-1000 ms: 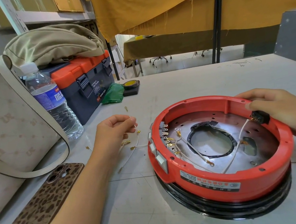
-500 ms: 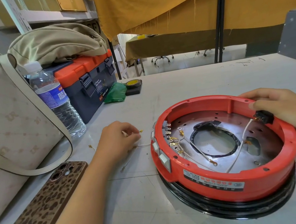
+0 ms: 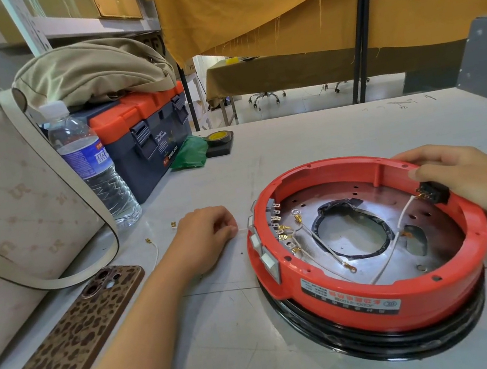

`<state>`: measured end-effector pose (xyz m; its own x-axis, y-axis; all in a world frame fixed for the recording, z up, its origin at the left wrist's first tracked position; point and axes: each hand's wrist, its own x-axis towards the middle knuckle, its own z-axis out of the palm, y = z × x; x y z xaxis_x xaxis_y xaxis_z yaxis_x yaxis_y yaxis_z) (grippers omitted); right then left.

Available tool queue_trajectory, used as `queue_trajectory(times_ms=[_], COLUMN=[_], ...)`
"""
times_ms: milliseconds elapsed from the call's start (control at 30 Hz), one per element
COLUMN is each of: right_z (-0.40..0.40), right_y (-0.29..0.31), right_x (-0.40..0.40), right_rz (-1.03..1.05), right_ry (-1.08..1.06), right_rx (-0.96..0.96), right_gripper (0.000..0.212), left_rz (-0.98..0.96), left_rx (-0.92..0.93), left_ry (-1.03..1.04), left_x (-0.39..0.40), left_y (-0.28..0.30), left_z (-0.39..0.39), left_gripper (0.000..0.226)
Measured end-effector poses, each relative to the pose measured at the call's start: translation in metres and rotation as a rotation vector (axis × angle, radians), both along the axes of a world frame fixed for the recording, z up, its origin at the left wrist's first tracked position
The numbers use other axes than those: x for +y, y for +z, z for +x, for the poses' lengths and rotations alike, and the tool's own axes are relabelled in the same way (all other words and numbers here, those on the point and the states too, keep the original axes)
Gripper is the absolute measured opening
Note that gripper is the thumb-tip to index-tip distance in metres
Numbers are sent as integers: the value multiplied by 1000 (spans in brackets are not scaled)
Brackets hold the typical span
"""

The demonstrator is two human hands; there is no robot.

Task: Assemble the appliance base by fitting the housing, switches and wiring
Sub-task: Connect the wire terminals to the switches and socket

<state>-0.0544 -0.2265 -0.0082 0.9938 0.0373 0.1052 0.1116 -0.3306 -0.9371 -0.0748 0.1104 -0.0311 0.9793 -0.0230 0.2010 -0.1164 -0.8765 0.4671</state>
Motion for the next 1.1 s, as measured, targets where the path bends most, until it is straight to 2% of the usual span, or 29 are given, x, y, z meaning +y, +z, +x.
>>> queue_trajectory(times_ms=[133,333,433,533,667,1100], right_z=[0,-3,-4,-5,-6,-5], right_y=[0,2,3,4,5,4], right_x=[0,2,3,3,4,2], right_rz=[1,3,1,0,-6,-10], right_ry=[2,1,5,5,3,5], right_rx=[-1,2,8,7,7,-1], right_gripper=[28,29,29,29,29,29], left_rz=[-177,-691,-850,-904,-991,-902], left_rx=[-100,-122,-137,-161,-199,-162], left_ry=[46,90,83,49,-13,-10], left_x=[2,-2,-4,-6,-10,-14], left_y=[1,7,9,10,10,12], left_z=[1,0,-1,-2,-3,-7], left_gripper=[15,13,13,12,20,18])
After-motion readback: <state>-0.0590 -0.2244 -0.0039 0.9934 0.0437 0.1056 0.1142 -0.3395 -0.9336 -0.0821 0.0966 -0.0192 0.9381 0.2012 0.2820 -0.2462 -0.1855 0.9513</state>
